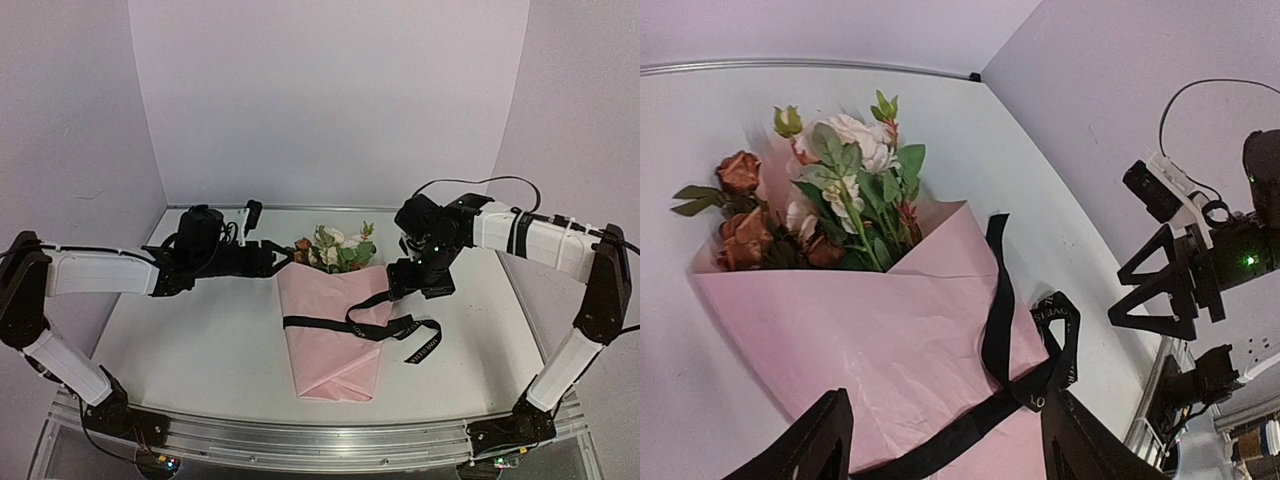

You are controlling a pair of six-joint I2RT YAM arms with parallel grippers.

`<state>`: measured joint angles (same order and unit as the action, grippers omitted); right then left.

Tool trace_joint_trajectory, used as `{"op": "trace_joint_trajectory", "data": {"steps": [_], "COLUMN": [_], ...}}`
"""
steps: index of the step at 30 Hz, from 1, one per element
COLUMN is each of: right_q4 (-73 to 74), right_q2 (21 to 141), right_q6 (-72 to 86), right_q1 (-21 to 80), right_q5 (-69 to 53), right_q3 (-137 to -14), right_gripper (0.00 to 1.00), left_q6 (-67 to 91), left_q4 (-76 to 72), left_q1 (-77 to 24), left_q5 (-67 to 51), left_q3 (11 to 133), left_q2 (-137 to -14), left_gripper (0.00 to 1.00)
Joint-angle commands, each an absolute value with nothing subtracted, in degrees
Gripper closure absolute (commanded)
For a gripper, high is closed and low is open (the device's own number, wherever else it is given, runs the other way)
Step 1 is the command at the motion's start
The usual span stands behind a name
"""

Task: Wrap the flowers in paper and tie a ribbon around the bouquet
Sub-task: Place the folded bouquet with the ribbon, then pick up the center of the board from the right side of the ribbon.

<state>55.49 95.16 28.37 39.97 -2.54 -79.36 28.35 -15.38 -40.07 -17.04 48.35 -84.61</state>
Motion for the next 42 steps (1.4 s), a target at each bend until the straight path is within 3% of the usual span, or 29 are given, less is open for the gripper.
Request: {"op": "trace_joint_trajectory", "data": {"steps": [1, 9, 17, 26, 33, 39, 42], "right_q4": [54.4, 52.8, 50.8, 49.3, 48.9, 47.7, 46.5], "right_q2": [88.6, 76.9, 76.8, 80.1, 82.0, 84.8, 87.1], "right_q6": [34.1, 40.3, 41.1, 41.8, 41.7, 43.6, 46.5], "right_q1": [37.8, 34.3, 32.1, 31.8, 31.3, 30.7, 30.6], "right_q5": [3.9, 10.6, 5.4, 2.4, 0.9, -2.5, -4.7], "right_q3": [-70.8, -55.5, -56.3, -60.0, -63.2, -66.4, -68.5], "right_gripper": [0.17, 0.21, 0.21, 0.21, 0.21, 0.22, 0.23], "left_q6": [23.2, 14.0, 10.2, 8.0, 7.9, 7.8, 8.2], "left_q4": [-5.8, 17.3, 26.1, 32.6, 32.8, 31.7, 28.0], "left_q1": [-42.3, -54.0, -58.5, -59.9, -60.2, -60.3, -60.2], "left_q5": [-21.3, -4.7, -1.3, 3.3, 2.5, 2.6, 2.9], "left_q3": [64.5, 93.3, 104.4, 111.1, 111.6, 110.8, 107.2], "left_q2": [-96.1, -117.5, -126.4, -132.0, -133.0, -132.0, -128.4], "left_gripper": [0.37, 0.41, 0.39, 0.44, 0.64, 0.94, 1.0]}}
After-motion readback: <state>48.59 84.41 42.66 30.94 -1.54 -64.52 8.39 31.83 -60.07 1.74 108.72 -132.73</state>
